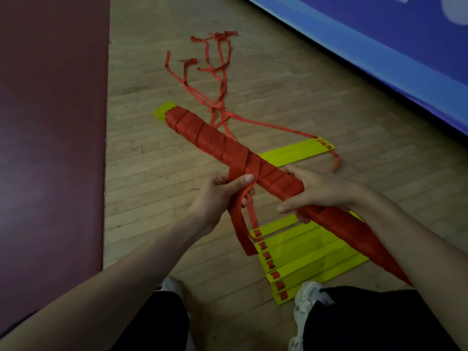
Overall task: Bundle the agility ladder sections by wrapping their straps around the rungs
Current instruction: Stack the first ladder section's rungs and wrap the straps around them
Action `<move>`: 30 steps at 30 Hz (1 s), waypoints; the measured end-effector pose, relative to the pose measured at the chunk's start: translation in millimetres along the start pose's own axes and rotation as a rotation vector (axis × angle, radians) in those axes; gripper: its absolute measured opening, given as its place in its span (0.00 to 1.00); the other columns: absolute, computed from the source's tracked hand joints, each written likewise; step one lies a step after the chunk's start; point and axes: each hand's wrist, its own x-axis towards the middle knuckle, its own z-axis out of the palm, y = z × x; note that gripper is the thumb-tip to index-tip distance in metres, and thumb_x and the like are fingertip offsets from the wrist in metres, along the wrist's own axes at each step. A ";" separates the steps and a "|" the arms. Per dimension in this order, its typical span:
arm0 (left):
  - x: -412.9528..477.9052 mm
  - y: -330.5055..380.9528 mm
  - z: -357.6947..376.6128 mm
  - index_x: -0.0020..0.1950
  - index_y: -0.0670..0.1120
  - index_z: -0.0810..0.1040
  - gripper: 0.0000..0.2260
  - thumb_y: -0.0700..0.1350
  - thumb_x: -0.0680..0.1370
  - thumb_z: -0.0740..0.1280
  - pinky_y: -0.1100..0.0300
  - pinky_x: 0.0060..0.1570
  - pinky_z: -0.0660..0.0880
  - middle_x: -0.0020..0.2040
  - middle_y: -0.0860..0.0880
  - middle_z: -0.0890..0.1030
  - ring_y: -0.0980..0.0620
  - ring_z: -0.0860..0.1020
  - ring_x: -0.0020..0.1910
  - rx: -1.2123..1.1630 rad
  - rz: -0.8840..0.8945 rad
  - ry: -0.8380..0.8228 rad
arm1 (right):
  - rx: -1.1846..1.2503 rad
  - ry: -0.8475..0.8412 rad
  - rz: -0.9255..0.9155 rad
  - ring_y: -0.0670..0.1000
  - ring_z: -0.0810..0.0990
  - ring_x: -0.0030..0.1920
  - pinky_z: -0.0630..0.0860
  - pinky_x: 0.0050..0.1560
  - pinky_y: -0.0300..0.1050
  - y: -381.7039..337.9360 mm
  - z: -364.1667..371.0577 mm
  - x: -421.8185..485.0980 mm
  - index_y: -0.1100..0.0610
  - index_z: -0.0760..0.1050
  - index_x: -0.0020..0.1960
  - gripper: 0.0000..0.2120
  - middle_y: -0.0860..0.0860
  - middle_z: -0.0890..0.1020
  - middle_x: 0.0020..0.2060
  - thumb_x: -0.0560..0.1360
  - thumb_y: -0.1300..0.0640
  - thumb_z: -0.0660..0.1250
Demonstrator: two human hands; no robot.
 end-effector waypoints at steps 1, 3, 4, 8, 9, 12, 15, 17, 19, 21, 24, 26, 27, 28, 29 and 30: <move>1.2 0.3 -1.1 0.37 0.41 0.78 0.09 0.41 0.77 0.67 0.67 0.27 0.69 0.28 0.51 0.78 0.58 0.72 0.24 0.019 -0.003 0.003 | -0.036 0.052 -0.041 0.51 0.78 0.26 0.76 0.24 0.45 0.7 1.4 1.6 0.61 0.66 0.58 0.24 0.55 0.78 0.35 0.68 0.66 0.75; 3.8 2.1 -2.4 0.37 0.41 0.77 0.10 0.43 0.77 0.67 0.68 0.25 0.67 0.27 0.51 0.77 0.58 0.72 0.23 0.054 -0.007 0.008 | -0.131 0.176 -0.119 0.55 0.81 0.31 0.80 0.30 0.53 5.2 3.7 6.7 0.63 0.67 0.55 0.22 0.58 0.81 0.41 0.68 0.63 0.76; 5.5 3.0 -2.7 0.37 0.41 0.76 0.10 0.43 0.77 0.67 0.68 0.23 0.66 0.27 0.51 0.76 0.58 0.71 0.22 0.072 -0.011 0.016 | -0.174 0.245 -0.141 0.57 0.83 0.35 0.81 0.35 0.56 7.4 4.9 9.2 0.62 0.70 0.53 0.21 0.58 0.82 0.42 0.67 0.60 0.77; 15.6 2.3 -2.4 0.41 0.38 0.77 0.10 0.45 0.77 0.68 0.66 0.21 0.63 0.30 0.46 0.73 0.58 0.67 0.20 0.081 -0.042 0.088 | -0.495 0.547 -0.136 0.48 0.80 0.42 0.75 0.42 0.43 11.4 10.3 15.8 0.51 0.77 0.50 0.19 0.46 0.81 0.39 0.65 0.44 0.75; 18.0 2.5 -1.8 0.44 0.38 0.77 0.10 0.45 0.77 0.68 0.67 0.21 0.63 0.31 0.45 0.72 0.58 0.67 0.20 0.080 -0.037 0.105 | -0.518 0.583 -0.142 0.47 0.80 0.41 0.75 0.42 0.43 11.2 12.5 18.1 0.51 0.77 0.50 0.19 0.45 0.81 0.38 0.64 0.41 0.73; 23.5 7.5 -1.3 0.46 0.38 0.77 0.10 0.45 0.78 0.68 0.68 0.19 0.61 0.26 0.50 0.73 0.59 0.65 0.19 0.126 0.008 0.116 | -0.480 0.627 -0.159 0.47 0.82 0.42 0.78 0.45 0.46 11.7 11.3 22.7 0.51 0.79 0.49 0.19 0.46 0.83 0.39 0.65 0.40 0.72; 23.3 10.9 -1.0 0.43 0.39 0.76 0.10 0.45 0.78 0.67 0.67 0.19 0.60 0.23 0.52 0.69 0.58 0.64 0.18 0.115 0.015 0.093 | -0.434 0.606 -0.193 0.46 0.82 0.42 0.78 0.46 0.45 8.7 2.6 21.8 0.52 0.81 0.47 0.16 0.46 0.84 0.38 0.66 0.43 0.74; 21.7 10.5 -1.2 0.44 0.38 0.75 0.10 0.45 0.77 0.67 0.67 0.19 0.60 0.24 0.50 0.68 0.58 0.63 0.19 0.082 0.016 0.076 | -0.382 0.573 -0.193 0.46 0.83 0.43 0.78 0.48 0.47 7.1 -0.7 20.7 0.52 0.83 0.46 0.15 0.47 0.85 0.38 0.66 0.44 0.75; 20.4 10.6 -1.0 0.48 0.38 0.75 0.10 0.45 0.77 0.67 0.67 0.19 0.58 0.26 0.49 0.68 0.58 0.62 0.19 0.048 0.018 0.048 | -0.291 0.554 -0.172 0.48 0.83 0.44 0.79 0.49 0.51 7.7 -2.7 21.5 0.52 0.83 0.46 0.16 0.49 0.85 0.38 0.64 0.42 0.75; 19.4 11.9 -1.3 0.49 0.38 0.74 0.10 0.45 0.77 0.67 0.66 0.21 0.58 0.28 0.49 0.68 0.58 0.62 0.20 0.010 0.012 0.012 | -0.170 0.522 -0.173 0.54 0.84 0.43 0.78 0.47 0.53 4.9 -4.1 20.0 0.54 0.83 0.46 0.17 0.53 0.85 0.39 0.64 0.43 0.75; 18.7 13.1 -2.9 0.46 0.40 0.74 0.08 0.45 0.77 0.67 0.68 0.22 0.60 0.29 0.50 0.70 0.59 0.64 0.21 -0.007 0.010 -0.009 | 0.048 0.410 -0.201 0.48 0.79 0.33 0.72 0.36 0.45 -1.8 -2.2 14.7 0.58 0.83 0.46 0.12 0.58 0.84 0.36 0.69 0.51 0.75; 19.1 14.1 -4.2 0.42 0.42 0.74 0.07 0.44 0.77 0.66 0.68 0.23 0.61 0.30 0.50 0.71 0.60 0.64 0.22 -0.033 0.014 -0.033 | 0.184 0.361 -0.178 0.42 0.73 0.25 0.68 0.27 0.35 -7.0 1.7 11.5 0.57 0.82 0.44 0.05 0.52 0.80 0.29 0.72 0.56 0.72; 19.3 15.0 -4.6 0.41 0.43 0.74 0.06 0.43 0.77 0.66 0.68 0.24 0.61 0.30 0.51 0.72 0.60 0.65 0.22 -0.057 0.008 -0.047 | 0.238 0.331 -0.166 0.42 0.71 0.23 0.67 0.24 0.34 -8.5 3.3 10.9 0.57 0.81 0.43 0.03 0.52 0.79 0.29 0.72 0.57 0.71; 19.7 15.8 -4.8 0.40 0.44 0.74 0.06 0.43 0.76 0.67 0.69 0.23 0.61 0.31 0.51 0.72 0.61 0.65 0.22 -0.082 -0.001 -0.062 | 0.278 0.292 -0.159 0.42 0.71 0.23 0.66 0.22 0.33 -9.2 4.8 10.8 0.57 0.80 0.43 0.03 0.53 0.79 0.32 0.73 0.57 0.70; 19.9 16.7 -5.1 0.40 0.44 0.74 0.06 0.44 0.74 0.67 0.69 0.23 0.60 0.31 0.50 0.72 0.61 0.65 0.21 -0.105 -0.011 -0.075 | 0.304 0.244 -0.161 0.43 0.70 0.23 0.66 0.21 0.34 -9.2 5.9 10.9 0.58 0.79 0.44 0.04 0.54 0.79 0.33 0.74 0.57 0.69; 19.7 17.5 -5.4 0.40 0.44 0.73 0.06 0.45 0.72 0.68 0.69 0.23 0.60 0.31 0.50 0.72 0.61 0.64 0.21 -0.122 -0.018 -0.083 | 0.325 0.194 -0.162 0.44 0.70 0.22 0.65 0.21 0.34 -9.4 6.7 10.5 0.60 0.78 0.46 0.06 0.52 0.78 0.31 0.74 0.57 0.69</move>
